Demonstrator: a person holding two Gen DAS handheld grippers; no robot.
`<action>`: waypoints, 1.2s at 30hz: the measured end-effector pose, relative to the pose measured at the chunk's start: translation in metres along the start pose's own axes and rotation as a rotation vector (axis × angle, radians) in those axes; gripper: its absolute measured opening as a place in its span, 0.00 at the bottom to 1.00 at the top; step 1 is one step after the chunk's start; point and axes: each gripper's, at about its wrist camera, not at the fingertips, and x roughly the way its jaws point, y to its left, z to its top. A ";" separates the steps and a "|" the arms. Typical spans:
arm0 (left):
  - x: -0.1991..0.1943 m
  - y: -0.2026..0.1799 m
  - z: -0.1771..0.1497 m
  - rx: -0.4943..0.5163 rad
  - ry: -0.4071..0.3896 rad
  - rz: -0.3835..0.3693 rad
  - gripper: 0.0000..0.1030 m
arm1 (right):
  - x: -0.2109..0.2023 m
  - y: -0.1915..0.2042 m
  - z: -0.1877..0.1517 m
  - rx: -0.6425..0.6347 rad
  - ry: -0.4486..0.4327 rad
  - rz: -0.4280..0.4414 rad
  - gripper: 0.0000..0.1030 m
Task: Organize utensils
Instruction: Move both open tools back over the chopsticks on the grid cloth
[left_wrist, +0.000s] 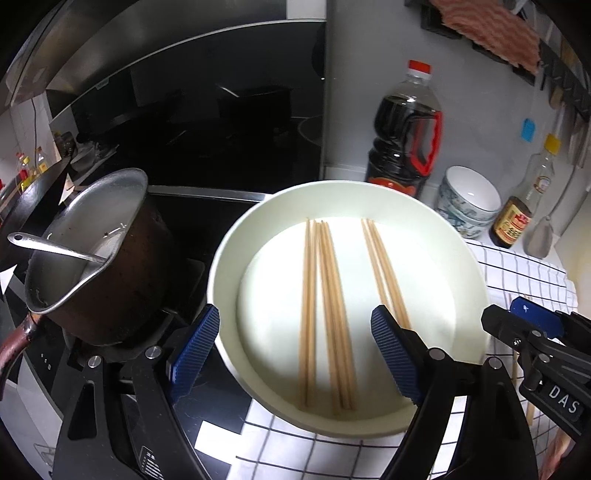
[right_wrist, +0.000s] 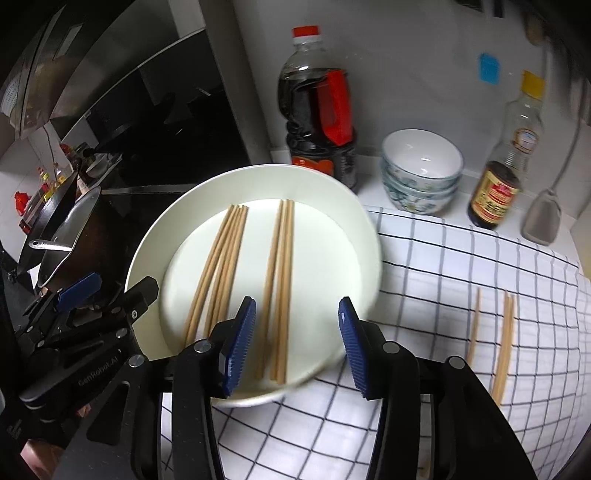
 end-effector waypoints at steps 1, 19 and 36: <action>-0.002 -0.003 -0.001 0.006 -0.001 -0.007 0.80 | -0.004 -0.004 -0.003 0.007 -0.006 -0.008 0.44; -0.024 -0.109 -0.017 0.153 0.003 -0.174 0.80 | -0.065 -0.107 -0.063 0.173 -0.045 -0.147 0.45; -0.032 -0.215 -0.038 0.267 -0.005 -0.269 0.80 | -0.090 -0.214 -0.110 0.304 -0.058 -0.236 0.45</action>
